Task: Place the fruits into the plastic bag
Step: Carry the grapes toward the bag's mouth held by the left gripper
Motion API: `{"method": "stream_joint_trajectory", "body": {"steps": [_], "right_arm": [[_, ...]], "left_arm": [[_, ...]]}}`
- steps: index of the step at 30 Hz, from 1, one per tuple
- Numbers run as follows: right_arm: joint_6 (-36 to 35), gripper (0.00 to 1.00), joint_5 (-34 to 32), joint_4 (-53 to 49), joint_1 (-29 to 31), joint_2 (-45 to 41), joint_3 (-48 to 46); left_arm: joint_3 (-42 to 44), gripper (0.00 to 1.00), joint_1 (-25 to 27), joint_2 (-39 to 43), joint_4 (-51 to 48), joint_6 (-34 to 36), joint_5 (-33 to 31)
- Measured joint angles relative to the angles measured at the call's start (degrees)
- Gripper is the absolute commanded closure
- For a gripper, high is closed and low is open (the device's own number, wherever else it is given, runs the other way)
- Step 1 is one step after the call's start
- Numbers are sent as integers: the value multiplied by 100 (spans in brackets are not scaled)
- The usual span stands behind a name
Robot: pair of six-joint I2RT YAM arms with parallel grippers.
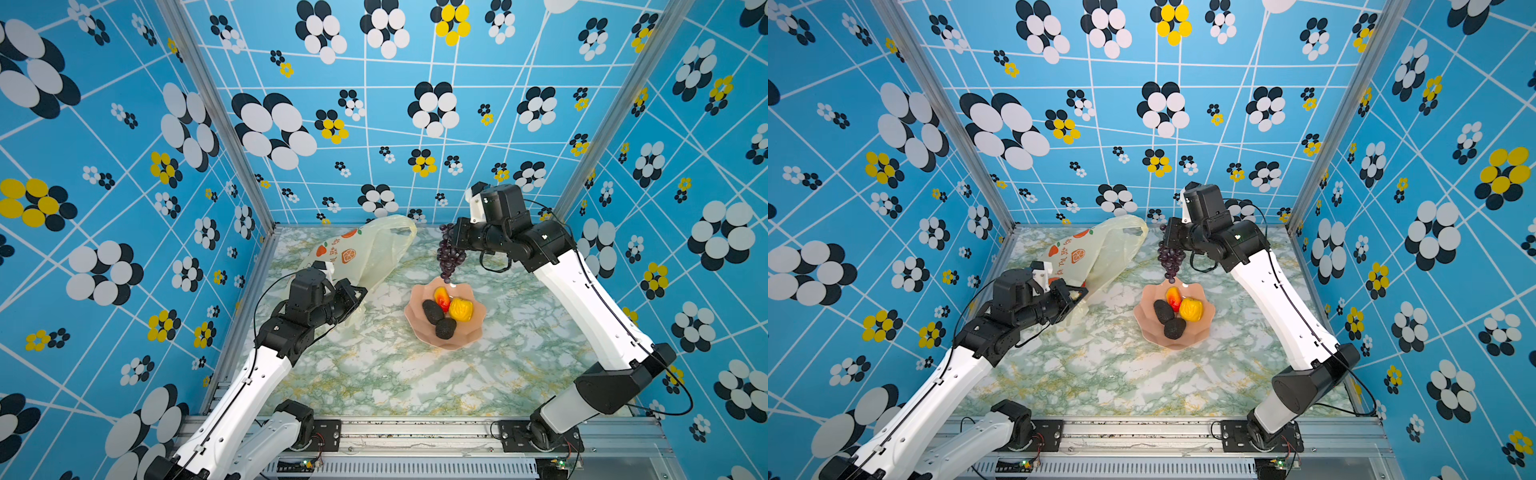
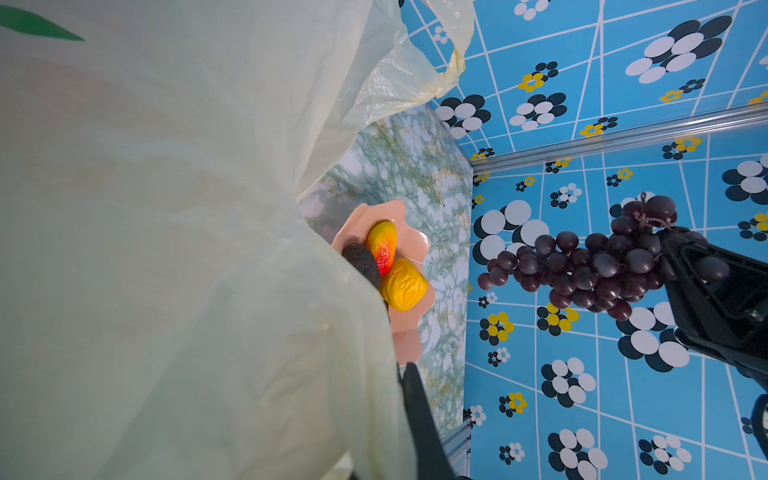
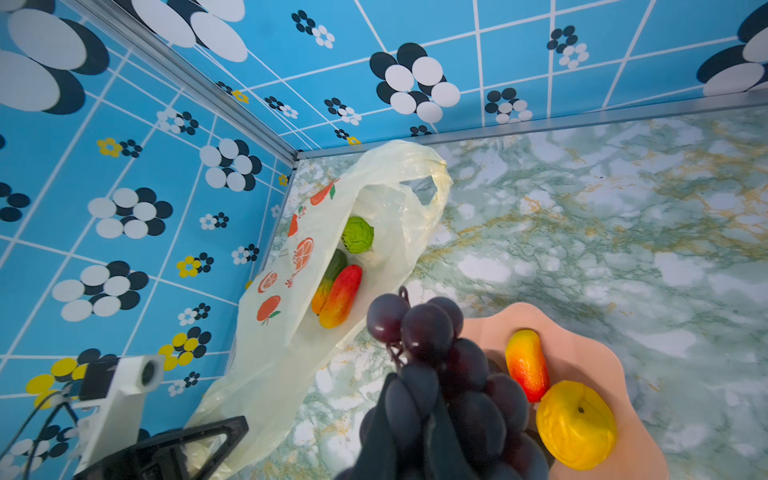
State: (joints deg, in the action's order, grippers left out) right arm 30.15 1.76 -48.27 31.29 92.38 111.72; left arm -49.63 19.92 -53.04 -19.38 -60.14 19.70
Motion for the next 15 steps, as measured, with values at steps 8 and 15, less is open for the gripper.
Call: {"method": "stream_joint_trajectory", "body": {"steps": [8,15], "right_arm": [[269,92,280,236,33,684,693],[380,92,483,262,227,1537,1725]], "left_arm": [[-7,100,4,0,-39,17,0],[-4,100,4,0,-39,17,0]]}}
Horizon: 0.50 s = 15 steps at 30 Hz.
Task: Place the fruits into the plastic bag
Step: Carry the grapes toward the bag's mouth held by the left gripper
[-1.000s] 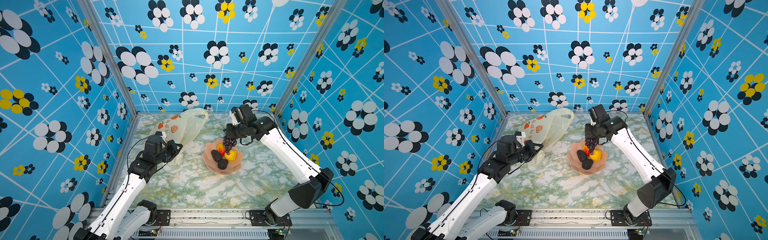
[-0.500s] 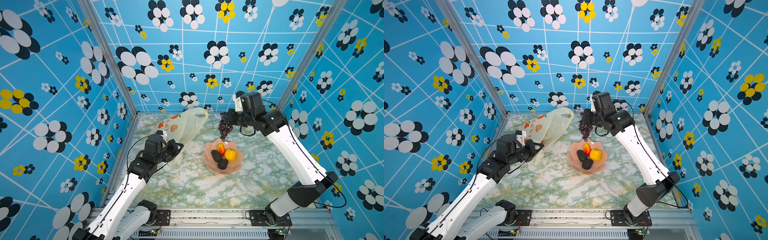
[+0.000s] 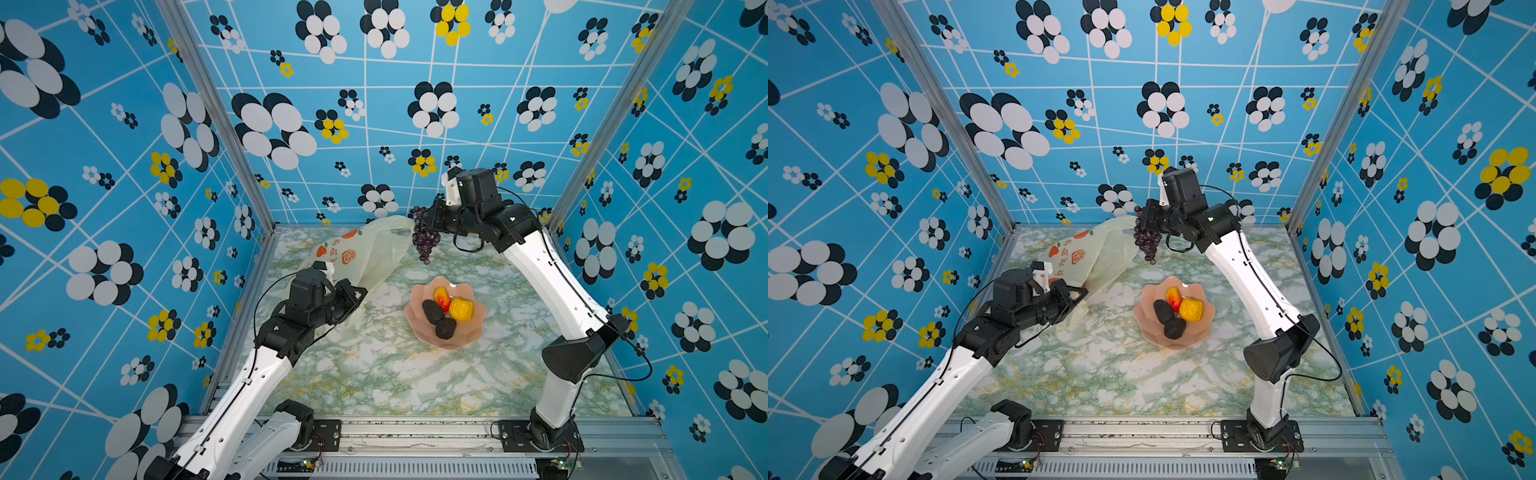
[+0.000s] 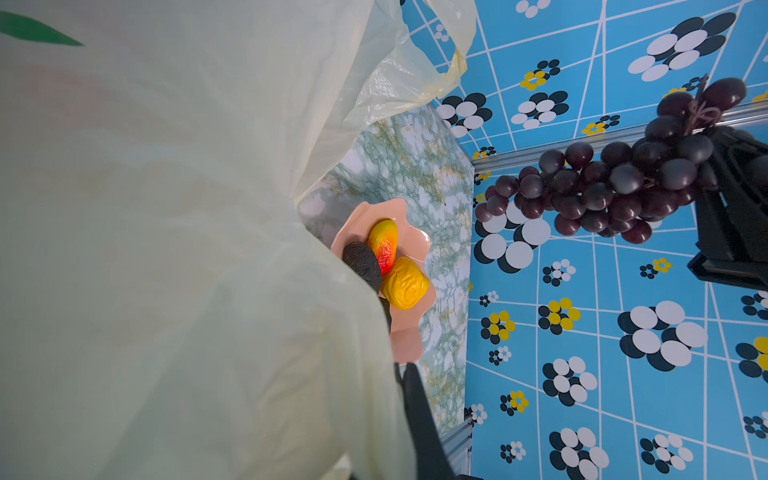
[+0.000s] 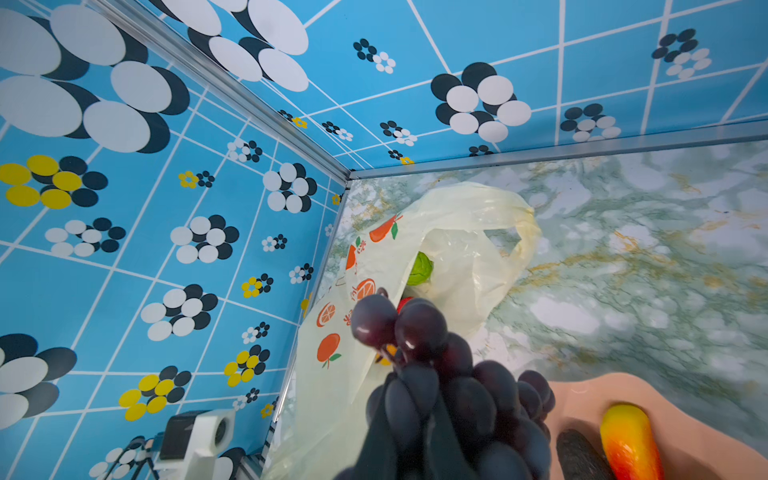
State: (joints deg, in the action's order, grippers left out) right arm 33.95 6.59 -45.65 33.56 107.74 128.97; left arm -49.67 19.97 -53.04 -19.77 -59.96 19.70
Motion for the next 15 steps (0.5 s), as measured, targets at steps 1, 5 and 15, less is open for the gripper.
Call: {"method": "stream_joint_trajectory", "body": {"steps": [1,5,15], "right_arm": [[11,92,17,-11,31,122,173],[46,92,129,-37,149,719,970],[365,93,372,-15,243,1888,2031]], "left_arm": [[0,100,0,0,2,0,0],[0,100,0,0,0,2,0],[-57,100,-44,-17,-20,44,7]]}}
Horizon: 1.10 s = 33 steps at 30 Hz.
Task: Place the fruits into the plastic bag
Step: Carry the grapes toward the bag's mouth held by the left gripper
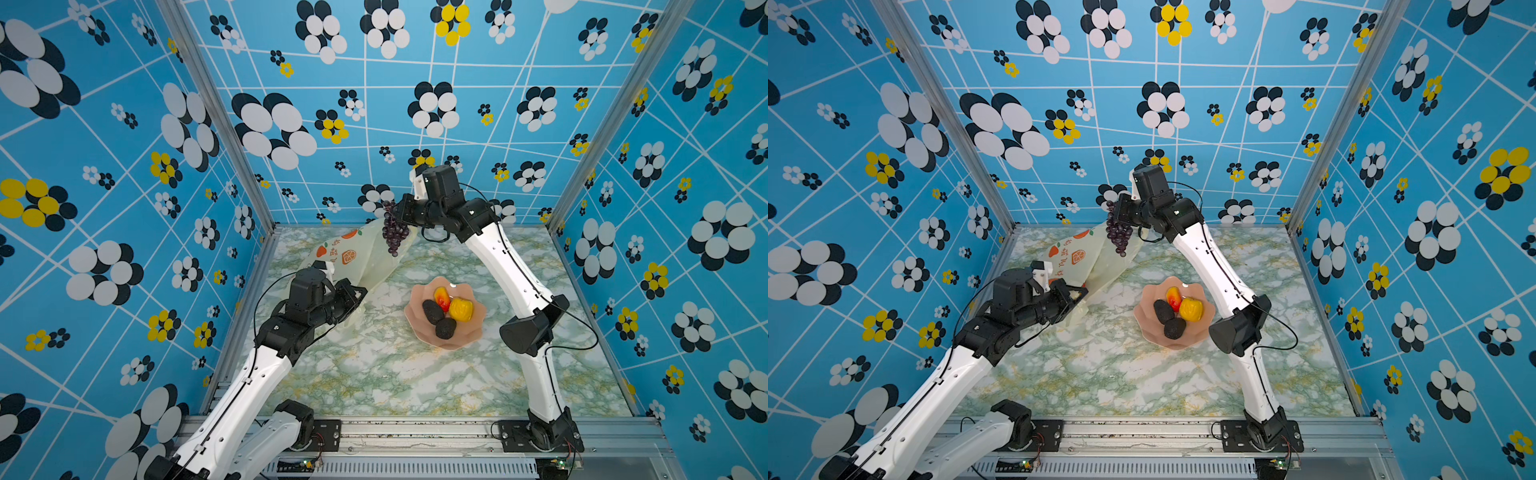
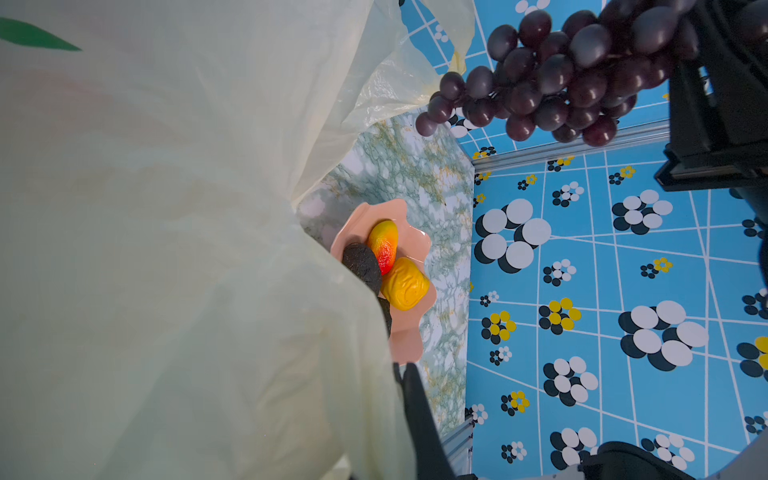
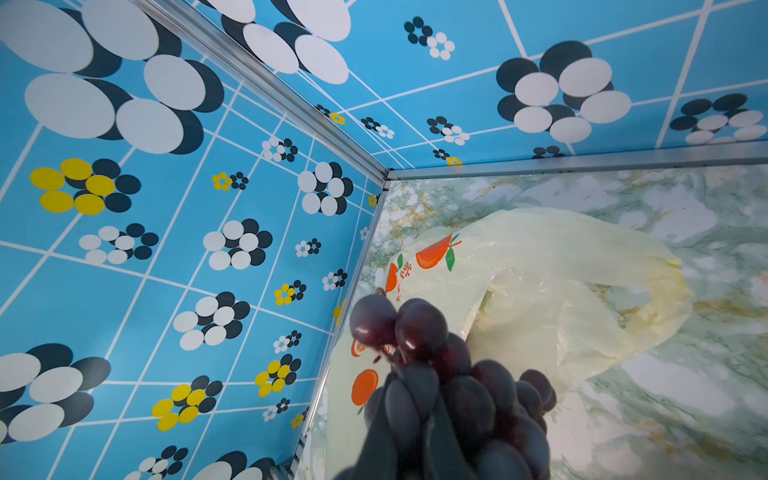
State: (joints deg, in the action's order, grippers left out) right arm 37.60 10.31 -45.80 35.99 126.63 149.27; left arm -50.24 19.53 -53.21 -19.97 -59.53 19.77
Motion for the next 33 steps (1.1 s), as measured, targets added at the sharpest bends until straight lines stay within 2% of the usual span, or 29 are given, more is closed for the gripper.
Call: {"method": "stream_joint_trajectory", "body": {"steps": [8,14,22,28,33], "right_arm": [[356,95,166,245,13,463,-55],[750,96,229,872,66,468,-595],[1652,97,236,2090,114,393,-2262],[2275,97,175,2870,166,-50,-3777],[2653,97,205,3311,203,-175,-4019]], "left_arm": [[-138,100,-79,-15,-28,15,-2],[-138,100,-76,-155,-13,-57,0],[-175,100,-79,-188,92,-144,-2],[-201,100,-79,-188,199,-249,-7],[-212,100,-76,-240,275,-297,-2]]}}
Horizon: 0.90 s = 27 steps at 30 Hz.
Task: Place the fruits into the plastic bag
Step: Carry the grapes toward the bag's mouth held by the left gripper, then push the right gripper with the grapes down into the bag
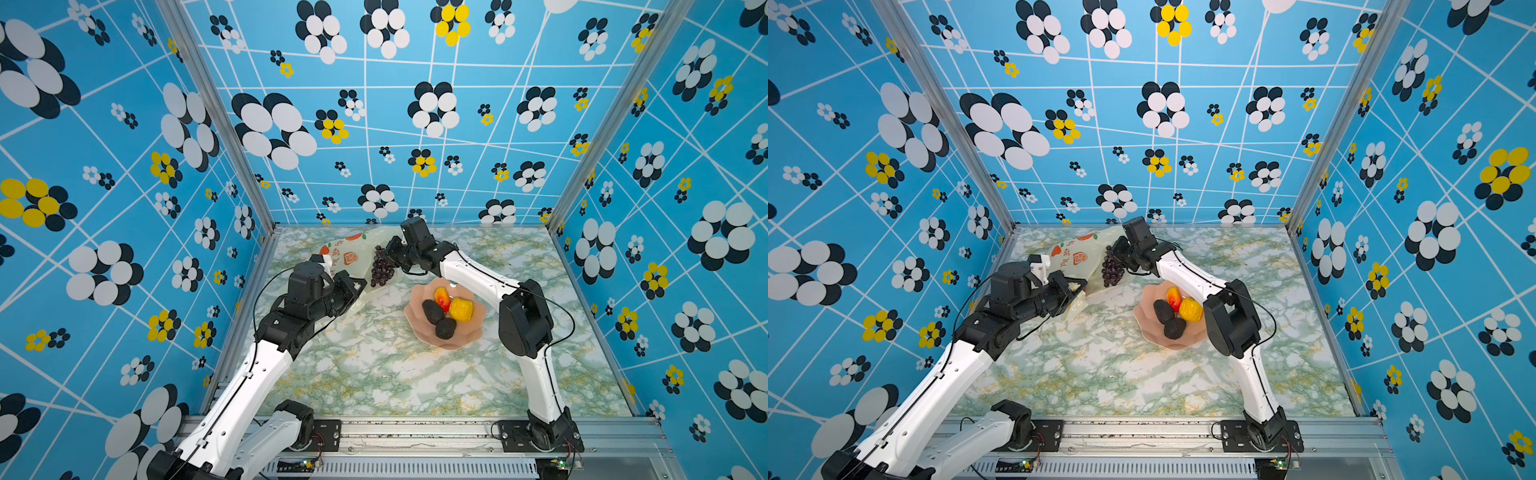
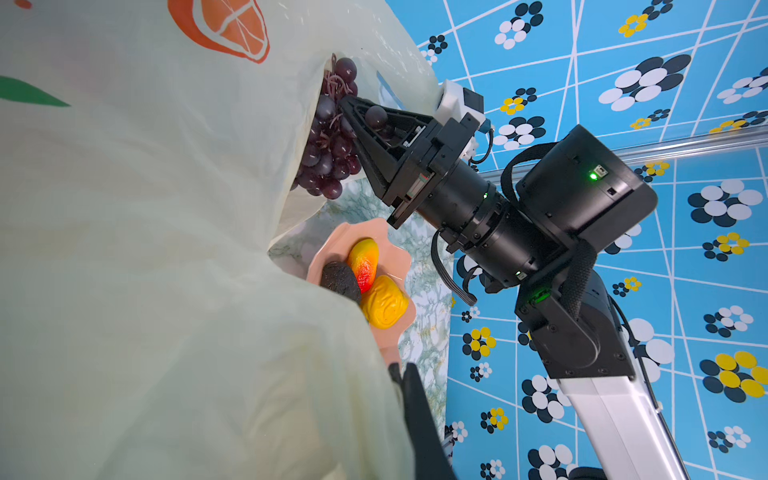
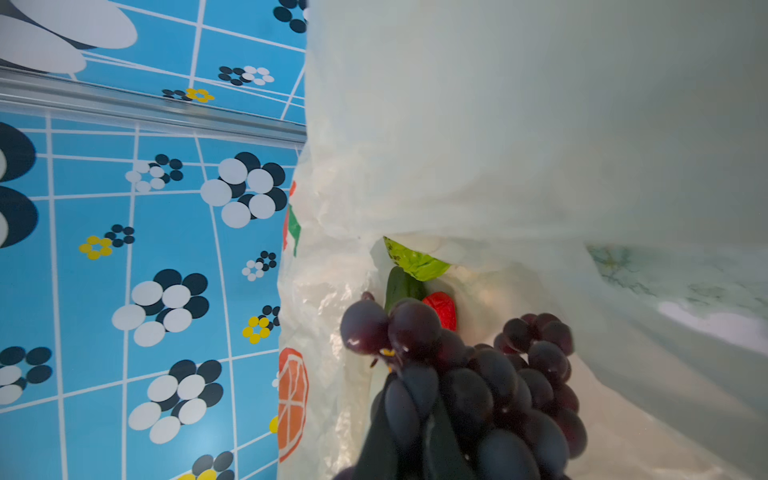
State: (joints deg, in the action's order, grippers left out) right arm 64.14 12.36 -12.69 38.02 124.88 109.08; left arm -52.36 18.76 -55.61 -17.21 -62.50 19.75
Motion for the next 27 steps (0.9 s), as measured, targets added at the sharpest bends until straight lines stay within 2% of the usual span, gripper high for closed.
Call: {"method": "stream_joint_trajectory", "body": {"steps": [7,12,18,27], "right_arm": [[278,97,142,444,195,-13,-35],[37,90,297,1432,363,-376,-861],[-310,90,835,2422,424,-575,-1517],[-680,90,990,3530,553,-748,-2758]], "left_arm": [[-22,100,0,-68,11,-7,-7],[-22,100,-7,-42,9,-9,-66],[-50,100,-120,-92,55,-9,-63],[-293,100,-227,-223,50,-4,-66]]}}
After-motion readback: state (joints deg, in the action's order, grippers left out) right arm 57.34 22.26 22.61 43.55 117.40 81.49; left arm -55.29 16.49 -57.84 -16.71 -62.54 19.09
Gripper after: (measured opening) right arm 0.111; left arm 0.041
